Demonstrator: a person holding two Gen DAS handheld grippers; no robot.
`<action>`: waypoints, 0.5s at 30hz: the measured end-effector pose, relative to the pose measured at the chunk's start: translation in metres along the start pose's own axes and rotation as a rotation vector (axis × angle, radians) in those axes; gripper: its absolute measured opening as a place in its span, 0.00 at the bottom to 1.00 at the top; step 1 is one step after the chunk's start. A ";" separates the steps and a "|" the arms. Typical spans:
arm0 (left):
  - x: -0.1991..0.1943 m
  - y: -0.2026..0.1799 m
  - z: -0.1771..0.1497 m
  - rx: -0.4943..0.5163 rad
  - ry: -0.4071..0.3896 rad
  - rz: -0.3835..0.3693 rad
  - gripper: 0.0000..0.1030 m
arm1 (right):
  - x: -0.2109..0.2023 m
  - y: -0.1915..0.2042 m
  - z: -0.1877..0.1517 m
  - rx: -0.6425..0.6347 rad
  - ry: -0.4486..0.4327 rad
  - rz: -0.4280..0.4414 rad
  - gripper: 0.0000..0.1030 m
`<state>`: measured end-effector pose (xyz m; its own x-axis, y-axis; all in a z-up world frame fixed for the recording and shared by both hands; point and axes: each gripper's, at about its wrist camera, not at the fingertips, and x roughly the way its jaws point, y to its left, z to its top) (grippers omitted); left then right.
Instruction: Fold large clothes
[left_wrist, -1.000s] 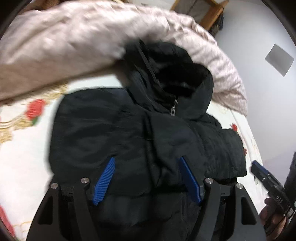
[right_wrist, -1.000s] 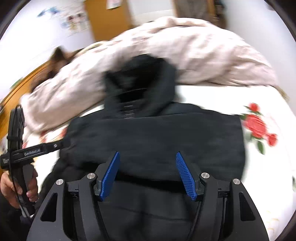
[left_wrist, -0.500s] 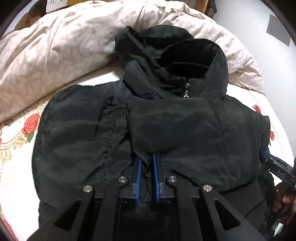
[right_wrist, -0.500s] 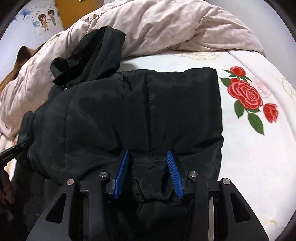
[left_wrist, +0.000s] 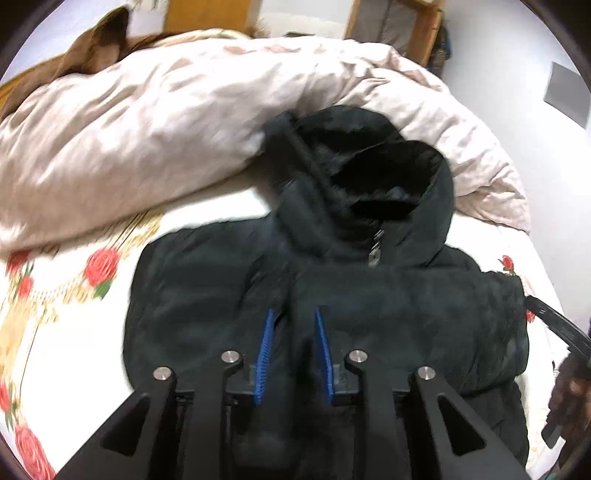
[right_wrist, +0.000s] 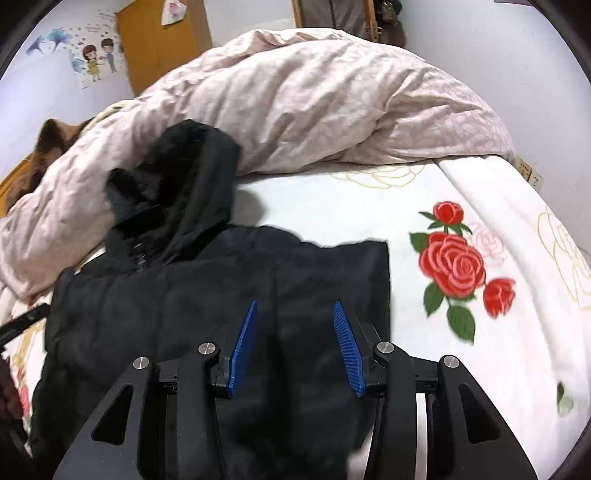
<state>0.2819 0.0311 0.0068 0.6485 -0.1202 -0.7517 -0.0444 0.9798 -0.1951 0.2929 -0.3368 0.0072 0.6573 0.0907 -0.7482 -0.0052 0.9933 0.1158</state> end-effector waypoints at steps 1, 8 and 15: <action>0.008 -0.009 0.004 0.023 0.003 -0.013 0.28 | 0.008 -0.002 0.003 0.009 0.010 -0.003 0.43; 0.080 -0.023 -0.012 0.113 0.072 0.008 0.31 | 0.067 -0.012 -0.013 0.011 0.116 -0.035 0.43; 0.064 -0.026 -0.004 0.125 0.070 0.035 0.31 | 0.050 -0.004 -0.006 0.005 0.101 -0.072 0.43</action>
<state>0.3219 -0.0027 -0.0387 0.5937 -0.0923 -0.7994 0.0314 0.9953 -0.0915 0.3212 -0.3360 -0.0340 0.5764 0.0263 -0.8167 0.0428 0.9971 0.0623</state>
